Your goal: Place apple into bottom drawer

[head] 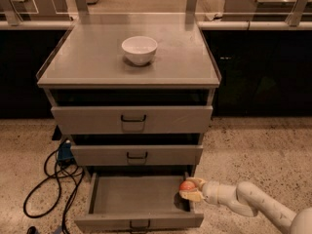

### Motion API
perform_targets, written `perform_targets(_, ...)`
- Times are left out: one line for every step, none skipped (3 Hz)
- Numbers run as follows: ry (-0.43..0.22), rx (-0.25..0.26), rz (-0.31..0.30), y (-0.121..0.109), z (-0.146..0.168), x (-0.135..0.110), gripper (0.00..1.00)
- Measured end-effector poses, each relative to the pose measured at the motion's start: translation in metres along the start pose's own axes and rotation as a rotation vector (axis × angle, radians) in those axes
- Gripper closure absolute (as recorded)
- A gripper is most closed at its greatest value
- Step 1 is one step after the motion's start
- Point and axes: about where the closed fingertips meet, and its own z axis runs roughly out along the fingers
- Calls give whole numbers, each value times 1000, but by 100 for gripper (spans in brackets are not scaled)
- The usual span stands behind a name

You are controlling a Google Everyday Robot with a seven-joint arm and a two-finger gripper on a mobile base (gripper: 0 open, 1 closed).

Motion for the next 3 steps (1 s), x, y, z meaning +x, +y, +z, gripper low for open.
perform_targets(-62, 16, -27, -11, 58, 41, 100)
perform_targets(-88, 80, 11, -51, 126, 93, 100)
perform_targets(-95, 77, 7, -50, 120, 85, 100)
